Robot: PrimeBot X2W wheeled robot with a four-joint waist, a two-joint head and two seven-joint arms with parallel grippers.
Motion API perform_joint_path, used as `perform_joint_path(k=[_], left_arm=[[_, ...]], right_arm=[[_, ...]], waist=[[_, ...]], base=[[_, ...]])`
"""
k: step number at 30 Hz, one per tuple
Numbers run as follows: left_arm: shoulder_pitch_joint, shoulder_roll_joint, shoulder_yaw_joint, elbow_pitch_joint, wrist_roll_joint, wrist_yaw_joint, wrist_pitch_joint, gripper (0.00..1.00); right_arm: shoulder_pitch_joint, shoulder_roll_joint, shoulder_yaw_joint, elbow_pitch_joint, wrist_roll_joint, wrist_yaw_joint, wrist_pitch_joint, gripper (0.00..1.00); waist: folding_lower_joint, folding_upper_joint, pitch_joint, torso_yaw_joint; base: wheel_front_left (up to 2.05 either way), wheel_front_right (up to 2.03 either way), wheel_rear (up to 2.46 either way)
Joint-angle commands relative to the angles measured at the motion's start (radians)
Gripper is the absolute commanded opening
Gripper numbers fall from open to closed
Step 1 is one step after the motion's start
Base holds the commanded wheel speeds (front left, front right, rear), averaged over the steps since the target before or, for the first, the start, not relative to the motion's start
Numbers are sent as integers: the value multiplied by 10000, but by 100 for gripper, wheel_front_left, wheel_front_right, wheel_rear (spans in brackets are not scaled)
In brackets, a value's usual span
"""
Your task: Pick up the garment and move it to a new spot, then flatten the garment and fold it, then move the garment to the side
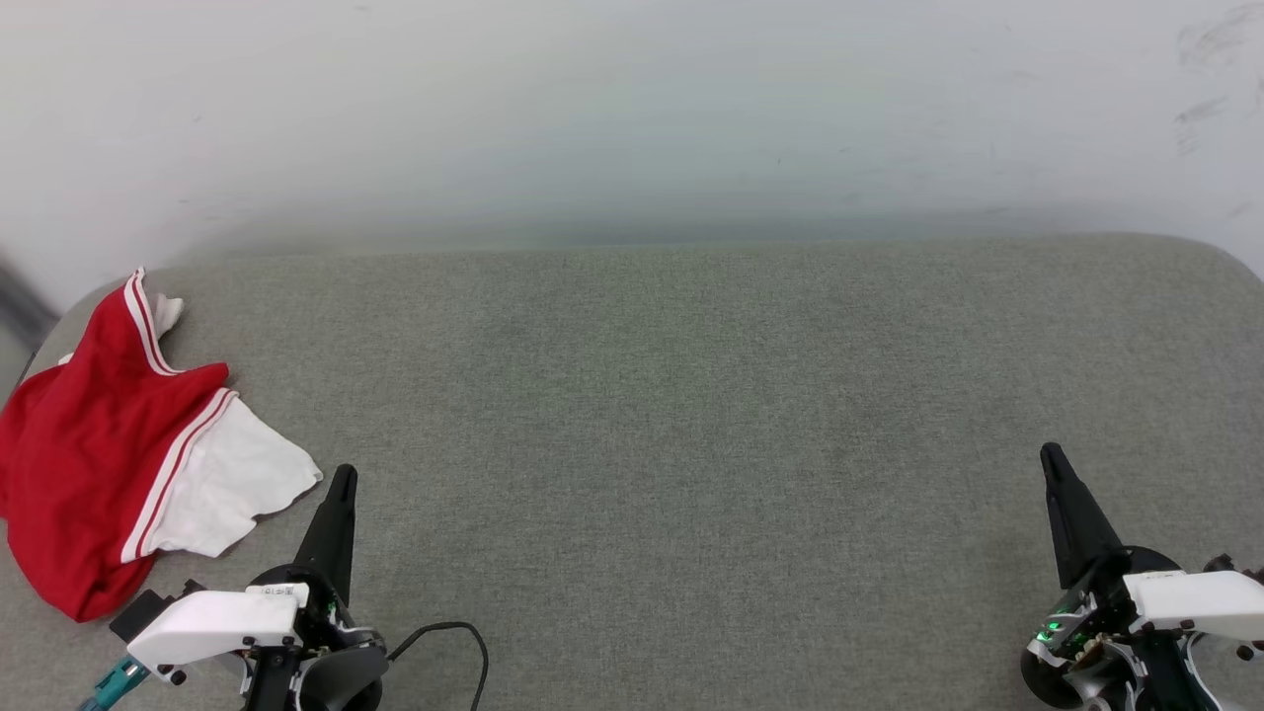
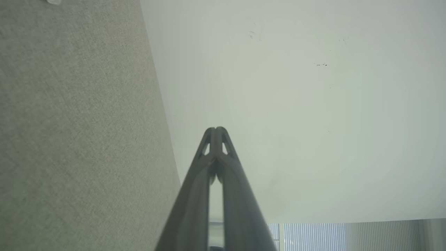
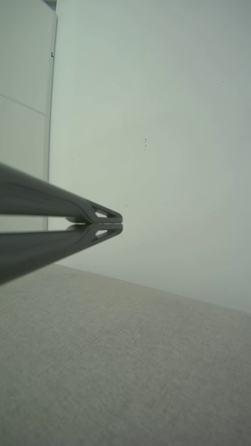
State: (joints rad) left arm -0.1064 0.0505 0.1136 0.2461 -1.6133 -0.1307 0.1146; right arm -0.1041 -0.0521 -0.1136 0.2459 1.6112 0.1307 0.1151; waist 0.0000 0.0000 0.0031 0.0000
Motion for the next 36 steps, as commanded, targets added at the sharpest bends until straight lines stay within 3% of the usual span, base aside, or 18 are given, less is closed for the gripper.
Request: perform_joint_path(k=[1,31,32,36], left_arm=[[-71,-5,17,-9,16,-19,9,0],[-71,-5,12,-10,17,-19,9,0],[9,-2,-8,27,1,0,-4,100],[290,-36,-51,333,10,2,-31,100]], right_arm=[[-122,43,6,1,31,0,-1,0],[-122,43,6,1,31,0,-3,0],[16,0,1,27,-5,0,-7,100],[329,4,15,334,-21,0,-27,100]], waist=[[0,0,0,0],[0,0,0,0],[0,0,0,0],[0,0,3,0]], base=[[0,0,0],[0,0,0],[0,0,0],[0,0,0]])
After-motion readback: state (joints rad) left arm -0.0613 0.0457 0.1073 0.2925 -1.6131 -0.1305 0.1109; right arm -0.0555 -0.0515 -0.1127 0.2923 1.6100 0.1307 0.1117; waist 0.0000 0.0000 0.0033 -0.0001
